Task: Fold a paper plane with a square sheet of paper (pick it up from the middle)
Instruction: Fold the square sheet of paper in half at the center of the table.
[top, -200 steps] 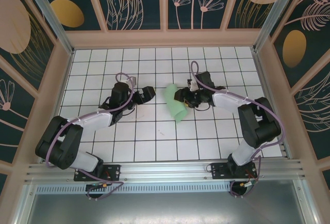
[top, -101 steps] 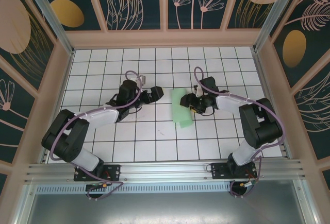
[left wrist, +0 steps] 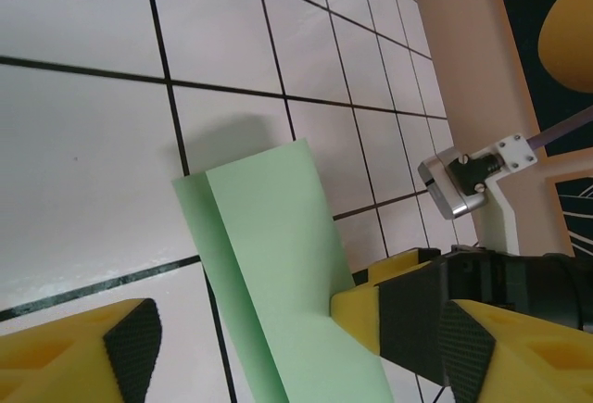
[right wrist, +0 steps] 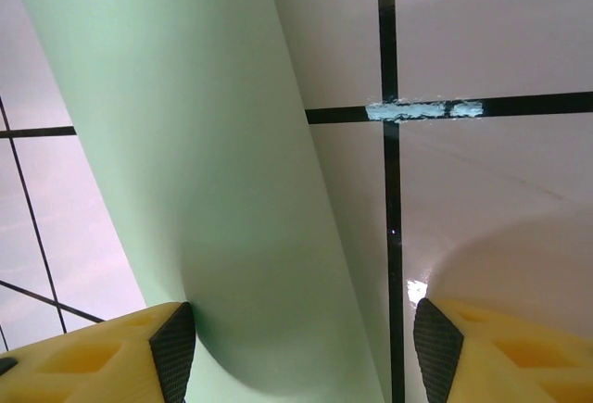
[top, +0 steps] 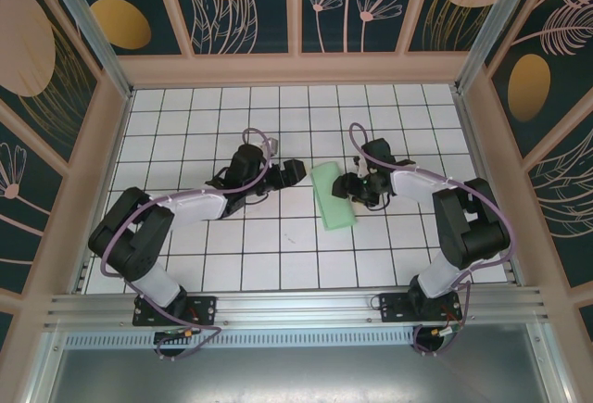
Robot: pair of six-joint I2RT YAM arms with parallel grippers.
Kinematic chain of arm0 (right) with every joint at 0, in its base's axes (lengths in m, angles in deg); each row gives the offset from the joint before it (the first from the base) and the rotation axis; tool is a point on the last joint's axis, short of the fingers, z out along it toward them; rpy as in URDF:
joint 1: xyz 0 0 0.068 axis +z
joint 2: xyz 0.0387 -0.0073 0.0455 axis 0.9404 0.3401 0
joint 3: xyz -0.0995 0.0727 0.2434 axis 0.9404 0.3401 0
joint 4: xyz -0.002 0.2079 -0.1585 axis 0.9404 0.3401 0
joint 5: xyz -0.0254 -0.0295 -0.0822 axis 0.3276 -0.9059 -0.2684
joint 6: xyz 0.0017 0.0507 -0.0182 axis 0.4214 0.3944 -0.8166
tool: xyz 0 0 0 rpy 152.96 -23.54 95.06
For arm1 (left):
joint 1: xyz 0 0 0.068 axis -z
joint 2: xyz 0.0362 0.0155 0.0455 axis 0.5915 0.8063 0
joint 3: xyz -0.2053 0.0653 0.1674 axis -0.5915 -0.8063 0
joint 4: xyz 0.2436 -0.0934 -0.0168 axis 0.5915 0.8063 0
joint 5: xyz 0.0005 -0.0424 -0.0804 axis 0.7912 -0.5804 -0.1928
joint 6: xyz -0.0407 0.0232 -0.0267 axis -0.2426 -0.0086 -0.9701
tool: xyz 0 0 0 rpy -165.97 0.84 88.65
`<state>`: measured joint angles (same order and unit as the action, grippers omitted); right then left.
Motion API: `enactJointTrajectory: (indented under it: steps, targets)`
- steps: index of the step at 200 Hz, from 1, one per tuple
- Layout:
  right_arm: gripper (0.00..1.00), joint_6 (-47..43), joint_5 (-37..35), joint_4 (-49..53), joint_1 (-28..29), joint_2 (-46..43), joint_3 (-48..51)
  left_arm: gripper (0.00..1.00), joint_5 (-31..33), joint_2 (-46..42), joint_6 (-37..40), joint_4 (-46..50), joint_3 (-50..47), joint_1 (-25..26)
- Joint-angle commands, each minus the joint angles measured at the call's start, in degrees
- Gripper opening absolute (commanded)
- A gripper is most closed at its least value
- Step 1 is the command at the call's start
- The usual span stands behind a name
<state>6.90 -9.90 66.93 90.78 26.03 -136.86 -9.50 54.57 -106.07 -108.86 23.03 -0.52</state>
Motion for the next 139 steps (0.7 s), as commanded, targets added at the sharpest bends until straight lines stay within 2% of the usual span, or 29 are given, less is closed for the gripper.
enactJointTrajectory:
  steps: [1, 17, 39, 56, 79, 139]
  targets:
    - [0.67, -3.13, -1.36, 2.84, -0.34, -0.04, -1.85, 0.7, 2.17, 1.55, -3.85, -0.39, 1.04, 1.31]
    - [0.67, -3.11, -0.79, 2.77, -0.29, 0.41, -2.16, 0.58, 2.59, 2.55, -7.36, -3.32, 0.48, 2.15]
    - [0.67, -1.77, 2.83, 0.53, -0.24, 0.6, -1.34, 0.52, 3.9, 3.93, -9.69, -4.95, 1.34, 3.81]
    - [0.67, -0.82, 2.21, -0.02, -0.1, 0.49, -0.88, 0.45, 4.86, 6.05, -10.74, -5.03, 2.35, 4.54]
    - [0.67, -0.81, -1.32, 0.76, -0.08, 1.09, -1.14, 0.41, 5.8, 7.29, -11.91, -4.3, 3.32, 4.86]
    - [0.69, 0.77, -2.77, -0.21, 2.24, 3.6, -1.97, 0.38, 6.29, 8.56, -13.68, -4.03, 3.59, 4.89]
